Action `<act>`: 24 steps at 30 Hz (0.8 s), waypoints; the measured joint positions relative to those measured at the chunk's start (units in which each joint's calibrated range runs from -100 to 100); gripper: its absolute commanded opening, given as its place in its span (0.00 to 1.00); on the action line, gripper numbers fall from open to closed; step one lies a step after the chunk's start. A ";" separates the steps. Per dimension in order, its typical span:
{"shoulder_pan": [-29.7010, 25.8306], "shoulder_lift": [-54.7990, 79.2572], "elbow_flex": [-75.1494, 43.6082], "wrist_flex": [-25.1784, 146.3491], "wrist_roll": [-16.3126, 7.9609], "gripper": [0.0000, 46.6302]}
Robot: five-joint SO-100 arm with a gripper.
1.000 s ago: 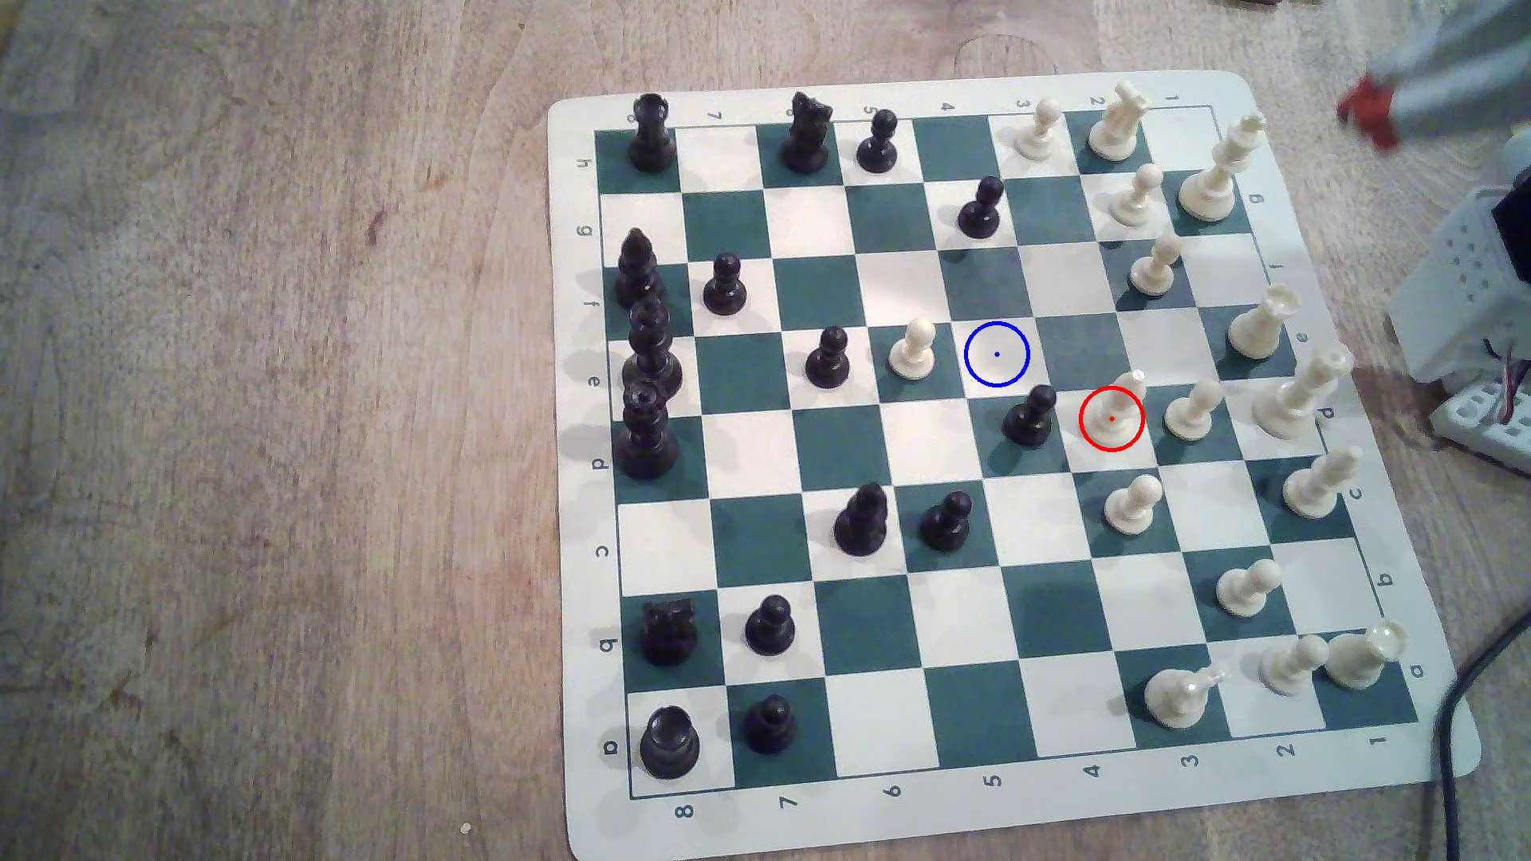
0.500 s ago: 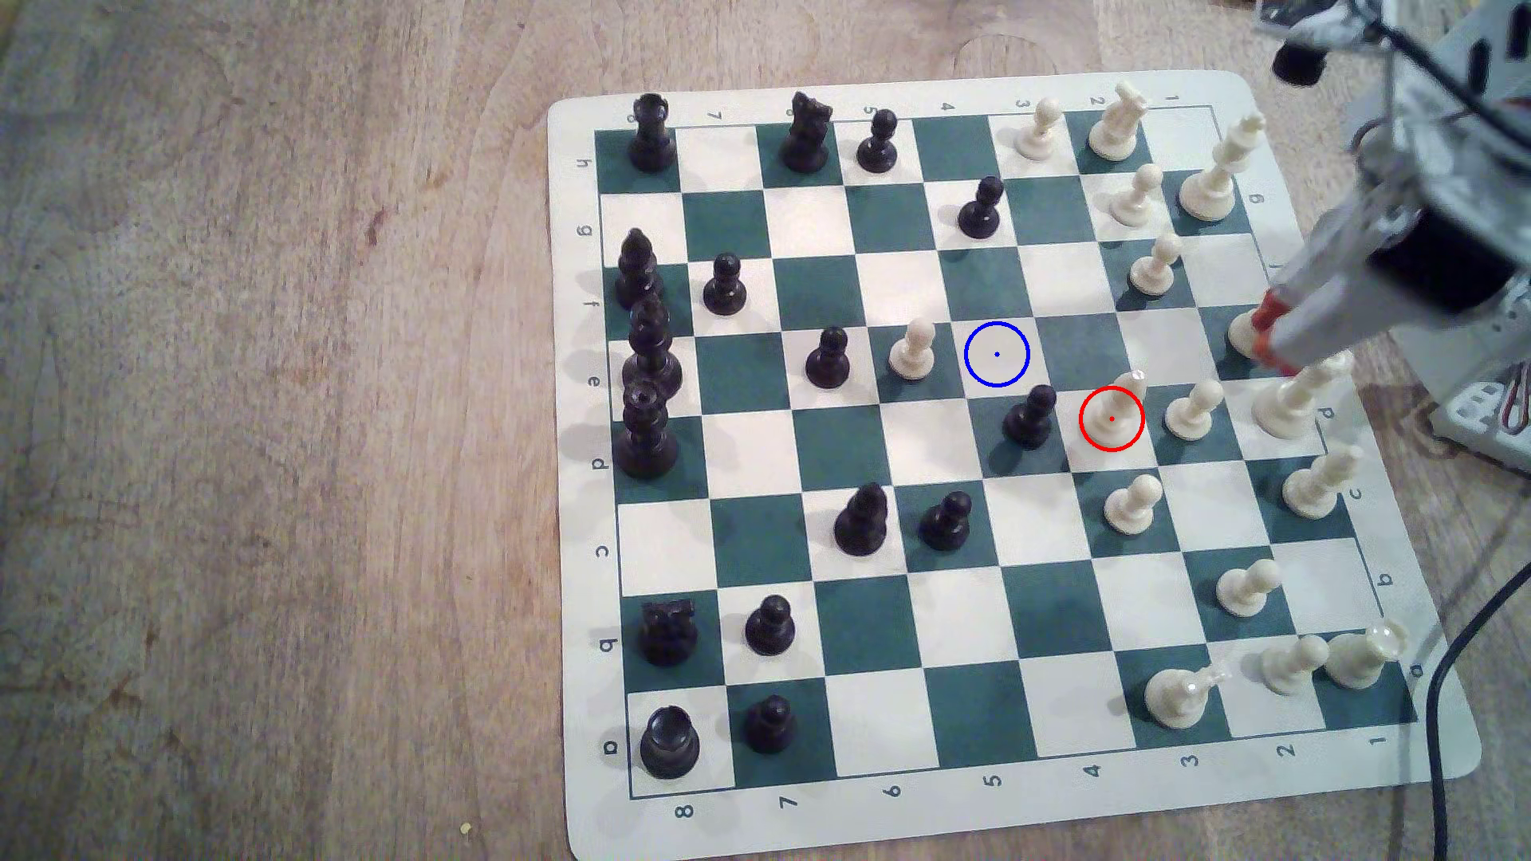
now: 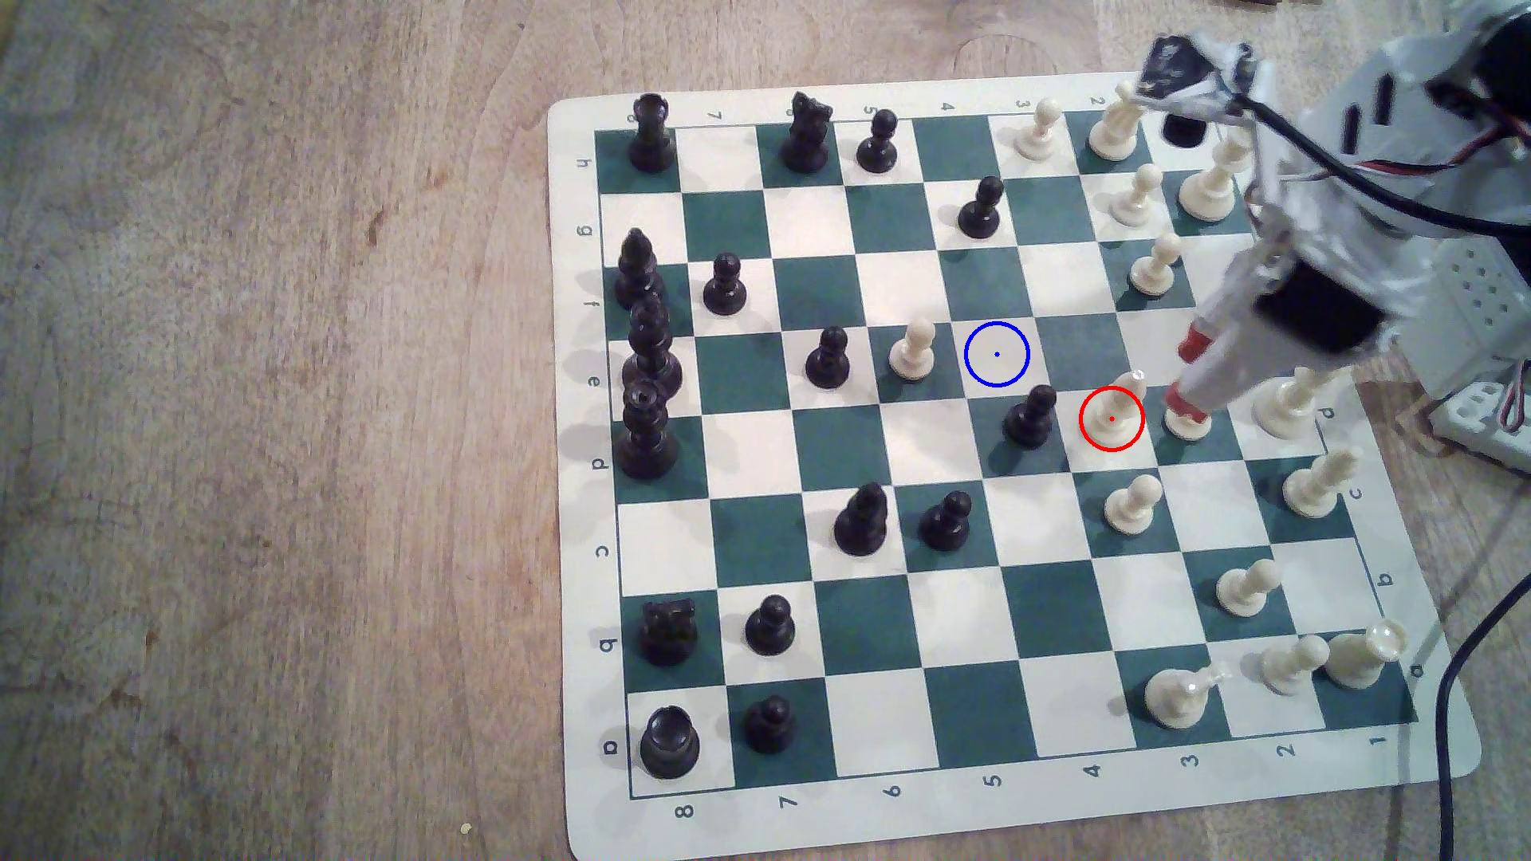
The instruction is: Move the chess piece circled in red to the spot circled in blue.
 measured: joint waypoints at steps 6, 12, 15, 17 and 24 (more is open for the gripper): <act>0.44 4.19 3.07 -4.62 0.49 0.25; 2.29 5.53 3.25 -5.98 1.22 0.25; 2.14 6.12 3.98 -6.61 1.42 0.25; 2.65 6.87 4.43 -7.25 1.61 0.25; 3.32 8.80 5.42 -8.21 1.90 0.24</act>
